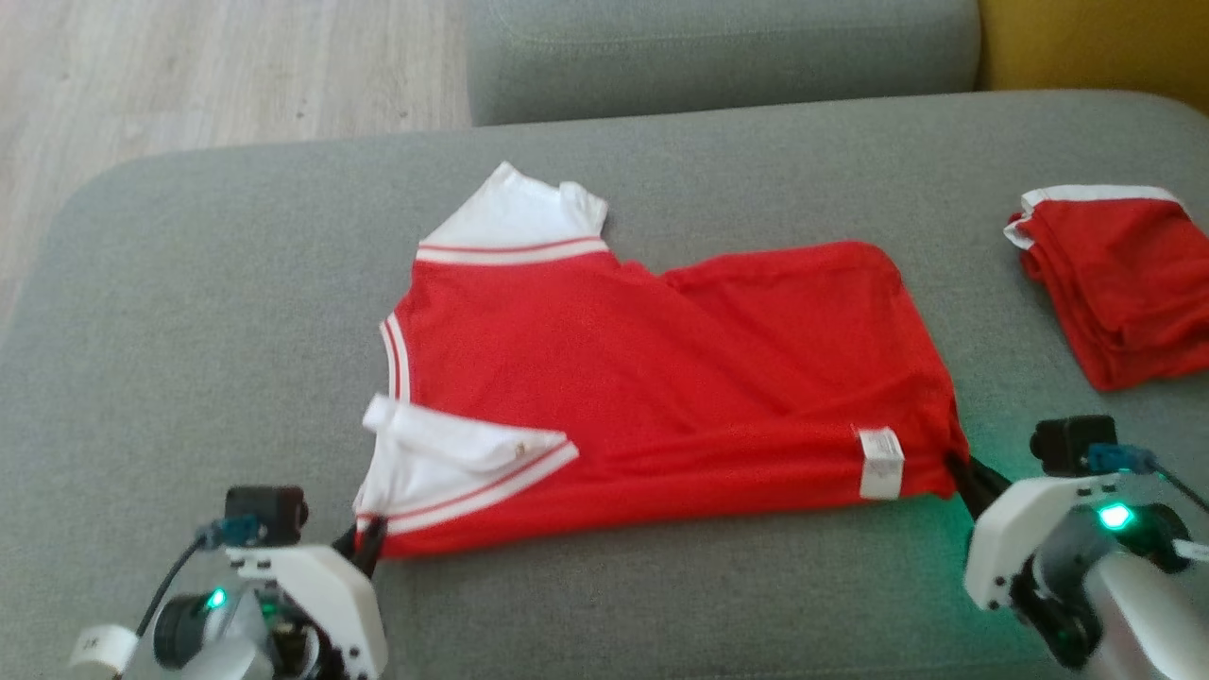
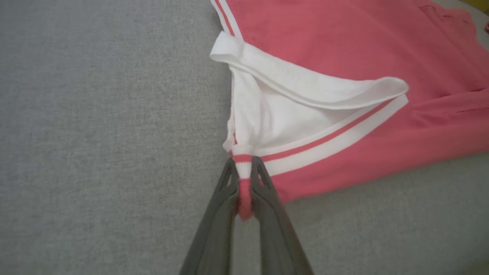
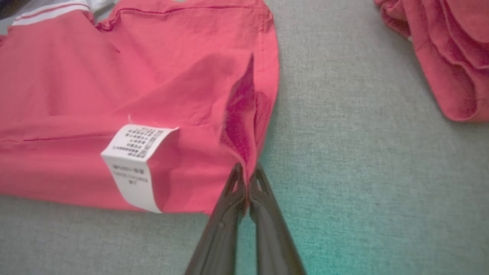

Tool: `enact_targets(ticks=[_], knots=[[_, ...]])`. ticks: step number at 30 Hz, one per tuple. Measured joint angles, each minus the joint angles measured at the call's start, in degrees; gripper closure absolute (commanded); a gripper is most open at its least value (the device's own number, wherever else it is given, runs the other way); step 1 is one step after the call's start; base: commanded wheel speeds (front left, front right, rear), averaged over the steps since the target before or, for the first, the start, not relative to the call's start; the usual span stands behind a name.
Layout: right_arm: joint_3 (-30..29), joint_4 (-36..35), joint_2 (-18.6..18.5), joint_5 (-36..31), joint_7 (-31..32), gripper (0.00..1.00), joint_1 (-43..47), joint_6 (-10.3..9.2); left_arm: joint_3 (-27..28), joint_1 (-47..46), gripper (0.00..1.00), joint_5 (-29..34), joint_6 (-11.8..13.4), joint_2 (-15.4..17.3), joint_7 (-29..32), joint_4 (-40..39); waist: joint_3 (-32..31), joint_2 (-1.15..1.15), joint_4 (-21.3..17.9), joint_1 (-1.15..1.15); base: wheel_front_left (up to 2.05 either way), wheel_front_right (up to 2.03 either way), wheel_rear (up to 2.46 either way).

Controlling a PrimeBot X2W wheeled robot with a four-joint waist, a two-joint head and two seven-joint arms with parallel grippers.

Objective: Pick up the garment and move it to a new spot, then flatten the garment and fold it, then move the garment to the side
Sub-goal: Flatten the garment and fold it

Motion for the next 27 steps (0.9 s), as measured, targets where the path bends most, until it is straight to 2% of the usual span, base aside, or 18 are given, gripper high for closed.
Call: enact_targets(ticks=[6, 12, 13, 14, 15, 16, 23, 27], knots=[[0.8, -6.1, -3.5, 4.4, 9.4, 1.00, 5.9, 0.00, -1.3, 4.8, 1.00, -0.2, 1.8, 3.6, 5.0, -6.9, -1.0, 0.00, 0.2, 0.00, 0.00, 0.00, 0.00], [-1.6, -12.5, -4.1, 6.9, 15.3, 1.00, 12.4, 0.00, -1.5, 7.9, 1.00, -1.5, 3.5, 4.8, 7.7, -10.8, -0.8, 0.00, 0.1, 0.00, 0.00, 0.00, 0.00], [-2.3, -13.2, -4.0, 7.0, 15.4, 0.75, 13.0, 0.00, -1.6, 8.1, 1.00, -1.8, 3.5, 4.8, 7.9, -10.9, -0.7, 0.00, 0.1, 0.00, 0.00, 0.00, 0.00], [-3.1, -13.8, -3.7, 6.8, 15.4, 0.06, 13.3, 0.00, -1.6, 8.5, 0.74, -2.0, 3.9, 4.8, 8.2, -11.1, -0.7, 0.00, 0.0, 0.00, 0.00, 0.00, 0.00], [-3.8, -14.4, -3.5, 6.3, 15.3, 0.00, 13.7, 0.00, -1.7, 8.7, 0.28, -2.0, 3.9, 4.8, 8.2, -11.3, -0.6, 0.00, 0.0, 0.00, 0.00, 0.00, 0.00], [-4.3, -14.9, -3.2, 5.9, 15.3, 0.00, 14.0, 0.00, -1.8, 8.7, 0.00, -2.0, 3.9, 4.8, 8.2, -11.4, -0.6, 0.00, -0.1, 0.00, 0.00, 0.00, 0.00], [-10.1, -20.0, -1.7, 4.4, 13.8, 0.00, 14.6, 0.00, -1.2, 7.7, 0.00, -1.5, 3.8, 6.9, 8.4, -14.2, 0.0, 0.00, -0.1, 0.00, 0.00, 0.00, 0.00], [-12.7, -23.4, -1.6, 4.4, 11.6, 0.00, 13.3, 0.00, 0.0, 0.3, 0.00, -0.4, 1.8, 8.7, 9.1, -17.5, 1.4, 0.00, -0.1, 0.00, 0.00, 0.00, 0.00]])
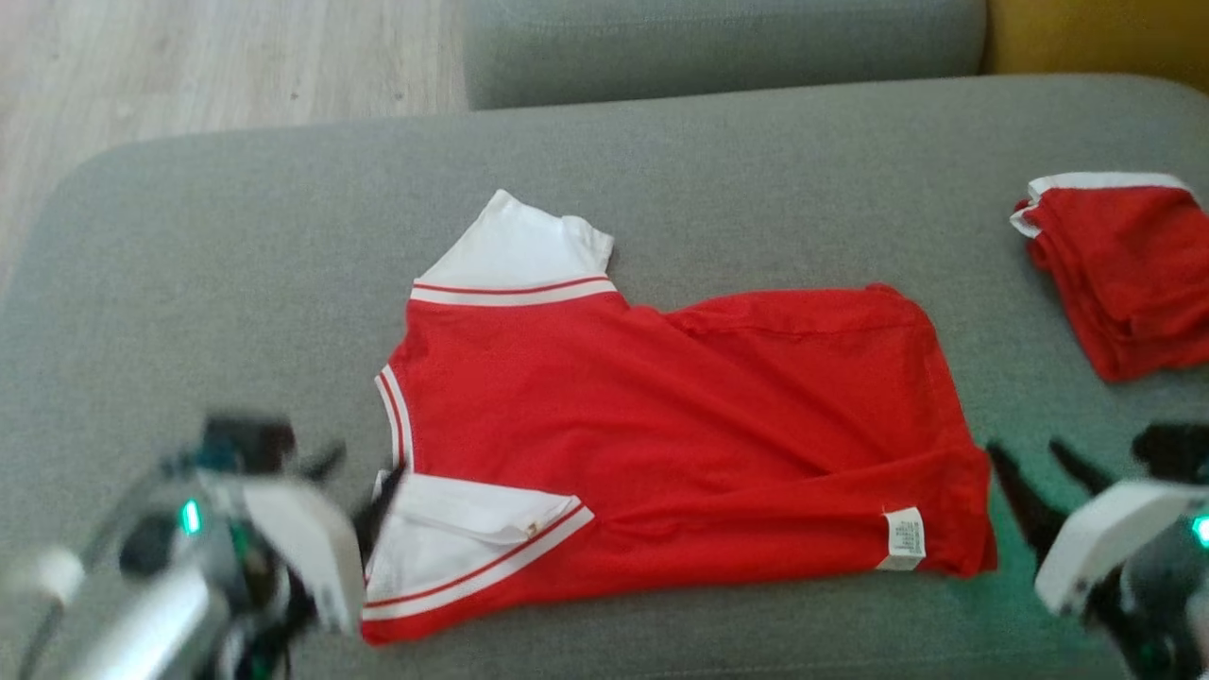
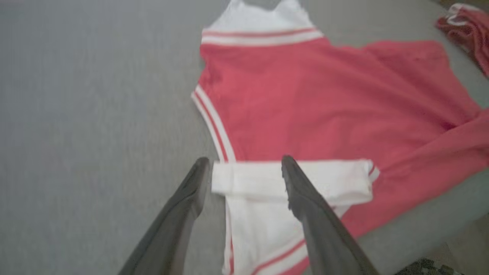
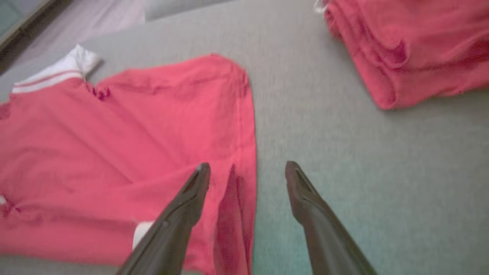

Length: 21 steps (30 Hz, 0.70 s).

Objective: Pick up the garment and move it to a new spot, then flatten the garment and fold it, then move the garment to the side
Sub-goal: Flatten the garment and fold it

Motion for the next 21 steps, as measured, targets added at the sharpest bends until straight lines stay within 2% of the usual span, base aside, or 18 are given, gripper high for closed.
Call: enact_targets(ticks=[5, 9, 10, 11, 13, 17, 21], knots=[[-1.8, 0.3, 1.3, 0.0, -0.7, 0.00, -9.4, 0.00, 0.3, -14.8, 0.00, 0.5, -5.7, 0.0, 4.7, 2.1, 3.6, 0.00, -0.2, 0.00, 0.00, 0.00, 0.00], [-0.1, 5.7, 1.3, 0.4, 0.0, 0.01, -19.7, 0.00, -1.5, -27.1, 0.00, 1.2, -11.0, -1.6, 9.7, 8.9, 7.4, 0.00, -0.4, 0.01, 0.00, 0.00, 0.00], [0.7, 7.4, 1.3, 0.7, 0.6, 0.06, -21.7, 0.00, -1.8, -29.7, 0.00, 1.0, -12.4, -2.6, 10.9, 11.0, 8.3, 0.00, -0.5, 0.02, 0.00, 0.00, 0.00], [1.6, 9.1, 1.2, 1.1, 1.1, 0.06, -23.5, 0.00, -2.4, -32.2, 0.00, 1.0, -13.6, -3.7, 12.1, 13.1, 9.3, 0.00, -0.6, 0.02, 0.00, 0.00, 0.00], [3.8, 12.7, 1.1, 1.3, 2.7, 0.22, -26.3, 0.00, -3.6, -36.7, 0.00, 0.7, -15.5, -5.6, 14.2, 17.4, 11.2, 0.00, -0.8, 0.02, 0.00, 0.00, 0.00], [7.9, 18.0, 1.0, 3.8, 5.1, 0.30, -30.1, 0.00, -5.6, -43.8, 0.00, -1.4, -17.4, -8.2, 18.0, 25.1, 14.5, 0.00, -1.3, 0.02, 0.00, 0.00, 0.00], [11.3, 19.3, 0.9, 5.6, 5.4, 0.27, -33.9, 0.00, -7.3, -50.1, 0.00, -1.9, -17.6, -9.0, 19.9, 31.3, 17.2, 0.00, -2.4, 0.01, 0.00, 0.00, 0.00]])
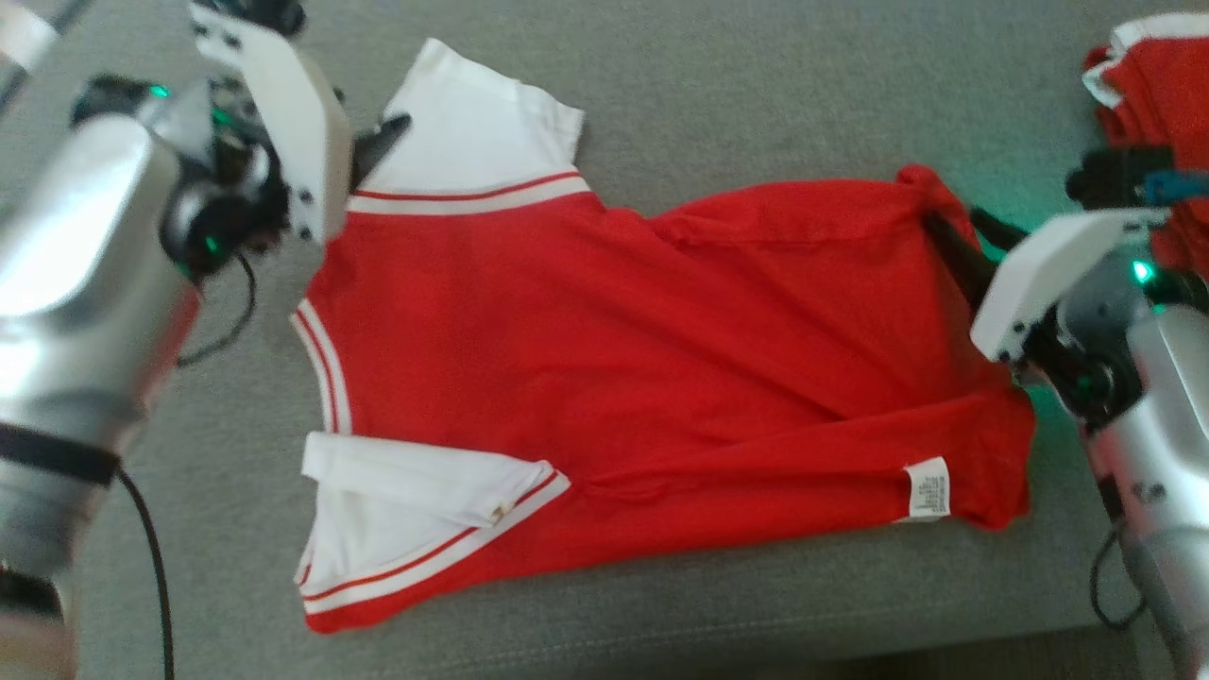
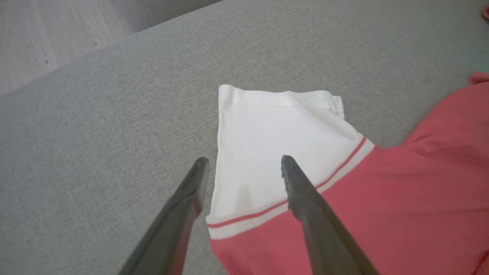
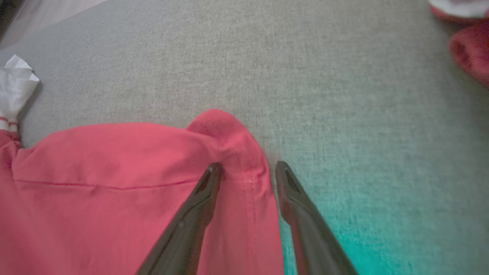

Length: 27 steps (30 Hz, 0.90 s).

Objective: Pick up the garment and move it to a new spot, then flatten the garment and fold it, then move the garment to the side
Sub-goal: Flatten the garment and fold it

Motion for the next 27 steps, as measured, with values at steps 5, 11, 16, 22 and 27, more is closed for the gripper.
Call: enact_targets(ticks=[5, 11, 16, 22, 27], knots=[[4.9, 0.7, 0.2, 2.6, 0.1, 0.41, -5.2, 0.00, -2.9, -6.4, 0.00, -1.7, 0.0, 0.1, 0.7, 5.5, 3.3, 0.00, -2.5, 0.00, 0.00, 0.00, 0.00], [10.1, 0.8, 0.5, 5.8, 0.1, 0.47, -9.4, 0.00, -6.4, -10.6, 0.00, -2.9, 0.0, 0.4, 0.1, 11.9, 6.4, 0.00, -5.9, 0.00, 0.00, 0.00, 0.00], [12.4, 0.4, 0.4, 8.1, 0.1, 0.51, -10.9, 0.00, -9.1, -12.1, 0.00, -3.1, -0.4, 1.1, -0.6, 15.0, 7.8, 0.00, -7.5, -0.01, 0.00, 0.00, 0.00], [14.7, 0.1, -0.2, 10.9, 0.1, 1.00, -12.0, 0.00, -11.5, -13.8, 1.00, -6.3, -0.4, 1.3, -1.4, 15.7, 8.6, 0.00, -8.2, -0.01, 0.00, 0.00, 0.00], [16.4, 0.8, -0.5, 11.6, -2.0, 1.00, -12.4, 0.01, -14.5, -14.5, 1.00, -6.6, -0.4, 1.2, -4.6, 17.0, 8.2, 0.00, -7.7, 0.00, 0.00, 0.00, 0.00]])
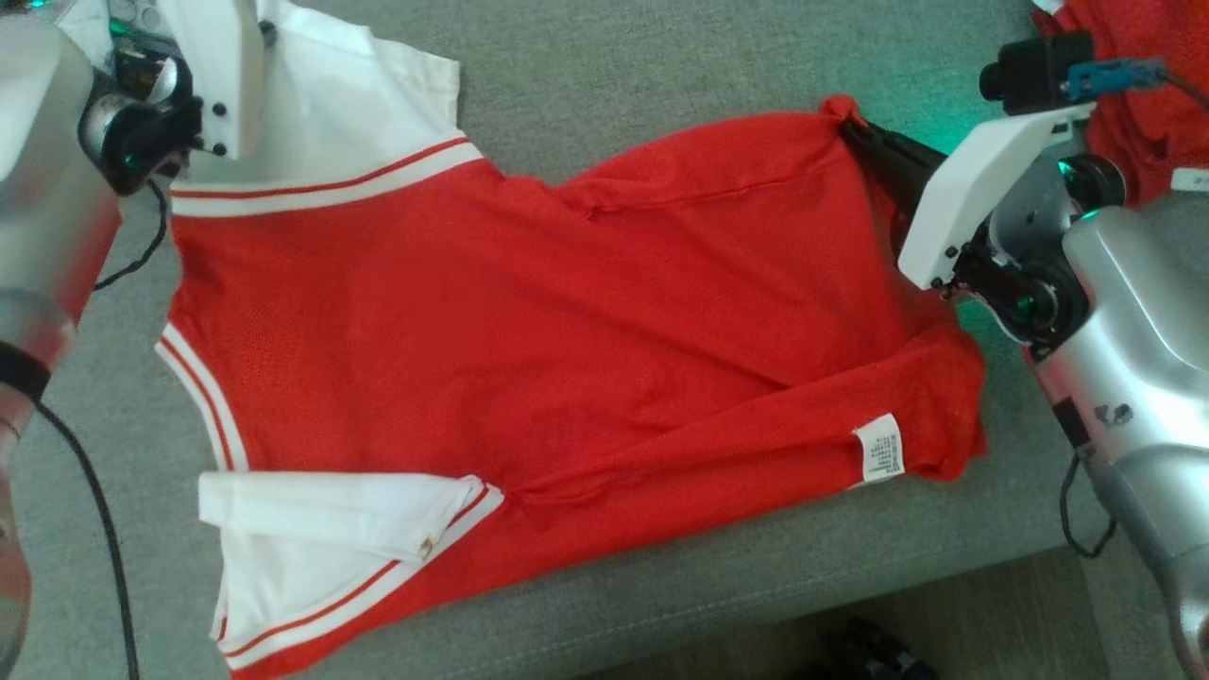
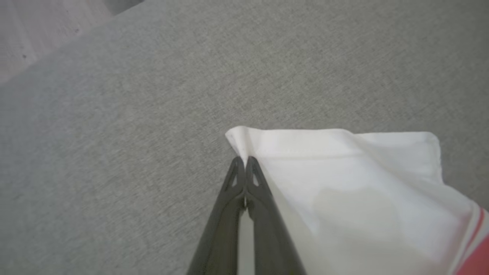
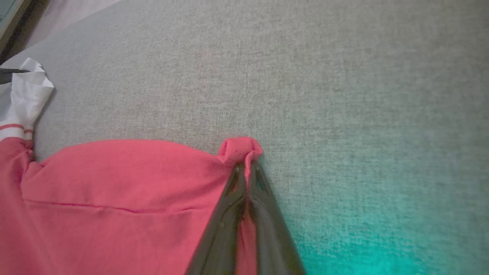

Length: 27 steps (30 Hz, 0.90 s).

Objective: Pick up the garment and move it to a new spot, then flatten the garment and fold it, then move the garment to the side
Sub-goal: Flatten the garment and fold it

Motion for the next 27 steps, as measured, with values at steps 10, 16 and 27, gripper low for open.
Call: enact_targets(ticks=[10, 16, 27], knots=[[-2.5, 4.7, 0.5, 3.6, -5.3, 1.00, 3.9, -0.01, -2.9, 0.1, 1.00, -1.5, 0.0, -0.5, -9.9, 3.6, -5.9, 0.00, 1.9, 0.00, 0.00, 0.00, 0.00], [-5.4, 6.2, 0.4, 7.2, -5.0, 1.00, 4.7, 0.00, -4.7, 1.5, 1.00, -4.3, 0.0, -0.6, -12.7, 2.3, -10.2, 0.00, 3.5, 0.00, 0.00, 0.00, 0.00], [-9.7, 9.9, 0.1, 13.9, -1.9, 1.00, 5.1, -0.01, -9.9, 5.9, 1.00, -10.4, 0.0, 2.8, -14.9, -6.2, -16.9, 0.00, 6.6, 0.00, 0.00, 0.00, 0.00]])
